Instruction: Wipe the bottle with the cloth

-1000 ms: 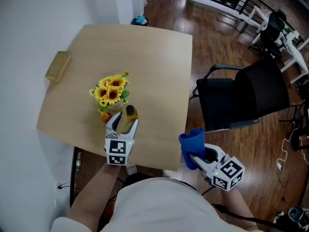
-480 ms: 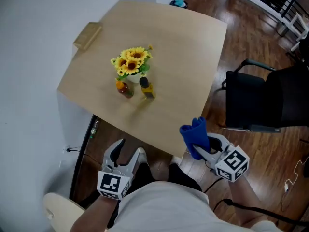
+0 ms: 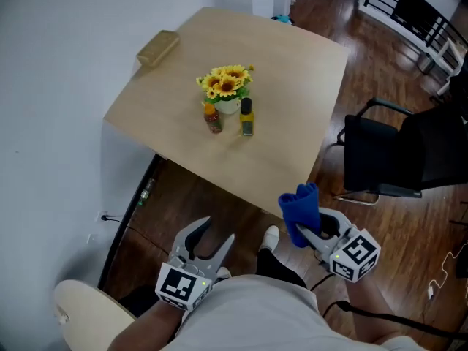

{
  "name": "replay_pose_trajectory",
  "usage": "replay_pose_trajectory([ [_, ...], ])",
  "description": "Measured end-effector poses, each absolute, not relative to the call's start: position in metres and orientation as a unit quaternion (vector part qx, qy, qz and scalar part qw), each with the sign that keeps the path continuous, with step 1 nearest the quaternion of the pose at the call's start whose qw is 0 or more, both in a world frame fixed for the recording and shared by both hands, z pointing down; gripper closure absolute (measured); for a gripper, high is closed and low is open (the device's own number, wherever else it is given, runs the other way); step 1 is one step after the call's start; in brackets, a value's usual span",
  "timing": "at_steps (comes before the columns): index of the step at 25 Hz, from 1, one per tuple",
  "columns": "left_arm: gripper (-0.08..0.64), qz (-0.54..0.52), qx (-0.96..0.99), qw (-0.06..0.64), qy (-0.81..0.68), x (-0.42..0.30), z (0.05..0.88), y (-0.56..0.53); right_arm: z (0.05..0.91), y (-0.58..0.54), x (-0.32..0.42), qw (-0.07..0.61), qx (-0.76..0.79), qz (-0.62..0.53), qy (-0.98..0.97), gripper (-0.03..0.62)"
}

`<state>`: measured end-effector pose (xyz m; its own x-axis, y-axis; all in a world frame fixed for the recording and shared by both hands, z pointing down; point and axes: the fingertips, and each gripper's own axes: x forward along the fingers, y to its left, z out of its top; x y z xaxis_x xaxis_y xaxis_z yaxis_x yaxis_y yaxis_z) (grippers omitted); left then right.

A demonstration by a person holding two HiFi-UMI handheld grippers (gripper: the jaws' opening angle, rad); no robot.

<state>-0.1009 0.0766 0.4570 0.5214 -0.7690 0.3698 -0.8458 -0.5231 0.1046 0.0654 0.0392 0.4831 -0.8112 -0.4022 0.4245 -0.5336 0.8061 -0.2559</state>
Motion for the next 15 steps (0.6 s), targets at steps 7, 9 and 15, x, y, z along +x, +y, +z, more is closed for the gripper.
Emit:
replay_pose_trajectory([
  [7, 0.334, 0.106, 0.871, 0.147, -0.457, -0.167, 0.446, 0.184, 0.459, 0.155, 0.008, 0.169, 0.27, 0.172, -0.932, 0.446],
  [9, 0.333, 0.103, 0.875, 0.15, -0.448, -0.18, 0.451, 0.212, 0.458, 0.187, -0.005, 0.177, 0.273, 0.171, -0.93, 0.446],
  [15, 0.334, 0.087, 0.884, 0.144, -0.436, -0.194, 0.454, 0.259, 0.451, 0.253, -0.018, 0.188, 0.28, 0.162, -0.927, 0.446],
])
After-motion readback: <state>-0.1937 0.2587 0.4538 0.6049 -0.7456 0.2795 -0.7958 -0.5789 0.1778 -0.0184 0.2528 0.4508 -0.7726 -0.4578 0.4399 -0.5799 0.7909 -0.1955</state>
